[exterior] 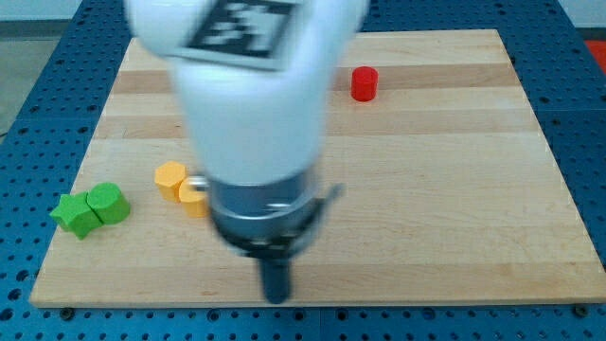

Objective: Move the yellow heart diagonally to the yellow hexagon

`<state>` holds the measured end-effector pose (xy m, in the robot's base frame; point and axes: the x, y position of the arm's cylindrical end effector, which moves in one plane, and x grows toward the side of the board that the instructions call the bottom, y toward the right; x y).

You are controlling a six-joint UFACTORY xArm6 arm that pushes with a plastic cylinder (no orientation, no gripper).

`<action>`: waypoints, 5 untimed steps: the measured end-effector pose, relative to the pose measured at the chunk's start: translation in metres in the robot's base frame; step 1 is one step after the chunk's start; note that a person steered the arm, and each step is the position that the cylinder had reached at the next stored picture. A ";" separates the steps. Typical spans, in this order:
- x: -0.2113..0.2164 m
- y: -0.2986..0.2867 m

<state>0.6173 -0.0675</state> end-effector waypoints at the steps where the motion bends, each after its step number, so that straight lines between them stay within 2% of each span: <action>1: -0.030 -0.034; 2: -0.072 -0.023; 3: -0.077 -0.026; 5: -0.130 -0.076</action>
<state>0.4872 -0.1438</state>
